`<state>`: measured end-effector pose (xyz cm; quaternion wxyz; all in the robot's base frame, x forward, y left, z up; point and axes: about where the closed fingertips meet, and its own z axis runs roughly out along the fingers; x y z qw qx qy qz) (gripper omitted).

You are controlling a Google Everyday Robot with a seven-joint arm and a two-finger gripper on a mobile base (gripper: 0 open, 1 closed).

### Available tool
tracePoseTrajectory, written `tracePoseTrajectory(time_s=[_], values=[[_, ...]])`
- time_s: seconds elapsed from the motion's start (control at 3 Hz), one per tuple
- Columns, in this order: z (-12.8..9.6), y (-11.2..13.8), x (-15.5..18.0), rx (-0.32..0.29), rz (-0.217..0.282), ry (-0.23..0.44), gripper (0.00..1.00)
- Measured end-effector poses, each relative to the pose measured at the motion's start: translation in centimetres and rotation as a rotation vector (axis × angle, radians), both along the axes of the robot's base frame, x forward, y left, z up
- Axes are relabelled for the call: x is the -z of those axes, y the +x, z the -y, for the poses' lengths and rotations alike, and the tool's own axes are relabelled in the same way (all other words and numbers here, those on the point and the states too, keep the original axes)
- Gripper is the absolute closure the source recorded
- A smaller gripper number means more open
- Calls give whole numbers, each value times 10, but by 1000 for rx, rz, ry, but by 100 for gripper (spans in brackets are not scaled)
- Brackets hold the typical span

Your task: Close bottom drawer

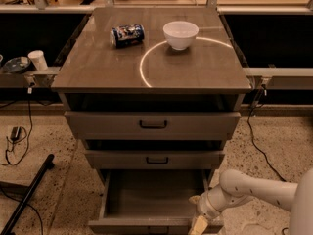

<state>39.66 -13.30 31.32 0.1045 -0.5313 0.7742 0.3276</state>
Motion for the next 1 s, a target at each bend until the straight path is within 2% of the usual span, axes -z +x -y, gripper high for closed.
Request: tracePoseTrajectory(time_s=[0.33, 0.67, 1.0], values=[[1, 1, 2, 9, -25, 76, 0], [1, 1, 2, 9, -25, 76, 0], [1, -1, 3, -26, -46, 97, 0]])
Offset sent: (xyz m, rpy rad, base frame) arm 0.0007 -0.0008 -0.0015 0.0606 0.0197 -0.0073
